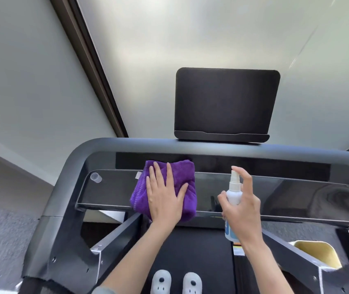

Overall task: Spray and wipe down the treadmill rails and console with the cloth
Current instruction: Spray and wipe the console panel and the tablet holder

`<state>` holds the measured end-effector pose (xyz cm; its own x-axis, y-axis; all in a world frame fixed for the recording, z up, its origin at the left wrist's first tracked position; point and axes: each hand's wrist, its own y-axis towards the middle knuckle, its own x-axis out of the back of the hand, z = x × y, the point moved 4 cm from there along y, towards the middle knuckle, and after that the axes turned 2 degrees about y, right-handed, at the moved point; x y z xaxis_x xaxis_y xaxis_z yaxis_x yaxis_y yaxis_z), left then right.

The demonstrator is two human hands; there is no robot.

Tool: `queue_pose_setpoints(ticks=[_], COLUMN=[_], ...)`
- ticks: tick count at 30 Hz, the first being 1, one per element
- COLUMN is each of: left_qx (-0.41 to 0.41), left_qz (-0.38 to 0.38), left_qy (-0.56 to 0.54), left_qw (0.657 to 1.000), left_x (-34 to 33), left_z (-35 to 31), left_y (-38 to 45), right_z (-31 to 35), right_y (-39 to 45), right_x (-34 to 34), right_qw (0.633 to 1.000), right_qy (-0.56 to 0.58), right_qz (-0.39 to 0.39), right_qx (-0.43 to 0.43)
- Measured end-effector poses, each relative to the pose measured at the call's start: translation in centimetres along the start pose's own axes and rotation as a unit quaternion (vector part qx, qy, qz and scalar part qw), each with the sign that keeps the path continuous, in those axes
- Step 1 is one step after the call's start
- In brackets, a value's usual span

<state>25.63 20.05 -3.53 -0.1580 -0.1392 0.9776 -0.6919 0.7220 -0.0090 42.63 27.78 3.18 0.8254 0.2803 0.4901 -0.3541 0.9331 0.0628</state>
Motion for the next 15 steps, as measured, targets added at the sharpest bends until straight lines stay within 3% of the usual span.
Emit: queue_pose_setpoints(ticks=[6, 15], left_qx=[0.042, -0.011], left_qz=[-0.013, 0.003], left_qy=[0.030, -0.022], left_qw=[0.999, 1.000], left_x=[0.7, -0.6], left_z=[-0.4, -4.2], left_y=[6.2, -2.3], right_z=[0.1, -1.0], right_y=[0.8, -0.3], right_x=[1.1, 2.1], right_qw=[1.000, 1.000], right_qy=[0.001, 0.008], right_qz=[-0.021, -0.027], right_qx=[0.006, -0.001])
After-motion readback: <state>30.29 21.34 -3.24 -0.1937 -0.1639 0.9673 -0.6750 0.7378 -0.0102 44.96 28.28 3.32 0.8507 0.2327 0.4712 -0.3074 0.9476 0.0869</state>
